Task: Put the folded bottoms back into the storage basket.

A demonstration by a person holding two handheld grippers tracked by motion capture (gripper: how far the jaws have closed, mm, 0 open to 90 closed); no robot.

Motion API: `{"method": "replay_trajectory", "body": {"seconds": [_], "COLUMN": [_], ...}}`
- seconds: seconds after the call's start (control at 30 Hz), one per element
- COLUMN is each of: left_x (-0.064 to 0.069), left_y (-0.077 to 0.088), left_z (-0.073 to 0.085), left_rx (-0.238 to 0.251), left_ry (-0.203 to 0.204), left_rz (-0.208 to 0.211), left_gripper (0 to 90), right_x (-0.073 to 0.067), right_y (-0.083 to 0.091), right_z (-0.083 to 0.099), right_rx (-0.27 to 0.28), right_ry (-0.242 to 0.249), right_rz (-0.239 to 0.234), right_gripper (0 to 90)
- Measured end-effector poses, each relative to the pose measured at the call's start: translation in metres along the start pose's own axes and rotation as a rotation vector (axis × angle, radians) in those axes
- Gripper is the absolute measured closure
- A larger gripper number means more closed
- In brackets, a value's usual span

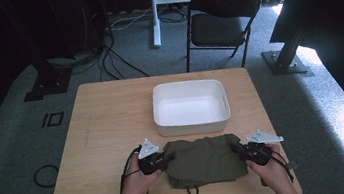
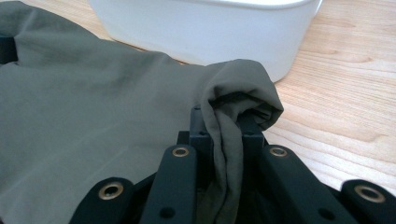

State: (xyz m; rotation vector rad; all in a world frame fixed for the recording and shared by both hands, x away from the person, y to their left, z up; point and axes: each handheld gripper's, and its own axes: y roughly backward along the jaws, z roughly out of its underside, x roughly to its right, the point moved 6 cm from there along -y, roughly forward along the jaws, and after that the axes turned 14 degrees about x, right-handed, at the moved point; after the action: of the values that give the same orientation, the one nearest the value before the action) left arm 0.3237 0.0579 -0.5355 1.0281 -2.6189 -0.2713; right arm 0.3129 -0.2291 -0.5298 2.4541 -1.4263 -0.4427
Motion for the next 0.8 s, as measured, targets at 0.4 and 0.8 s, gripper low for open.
{"method": "replay_trajectory", "body": {"seconds": [0.4, 0.8], "left_x": [-0.003, -0.003], "left_y": [-0.007, -0.004], "left_z": [0.013, 0.0], "left_rx": [-0.034, 0.009], "left_ry": [0.034, 0.05], "left_rz": [-0.01, -0.012], "left_gripper": [80.9, 80.8], "right_x": [0.004, 0.007], "right_y": [-0.006, -0.006], "right_z": [0.008, 0.005], "right_rx": [-0.033, -0.014], "right_ry": [-0.005, -0.034], "right_rz": [-0.005, -0.005], "right_gripper": [81.6, 81.8]}}
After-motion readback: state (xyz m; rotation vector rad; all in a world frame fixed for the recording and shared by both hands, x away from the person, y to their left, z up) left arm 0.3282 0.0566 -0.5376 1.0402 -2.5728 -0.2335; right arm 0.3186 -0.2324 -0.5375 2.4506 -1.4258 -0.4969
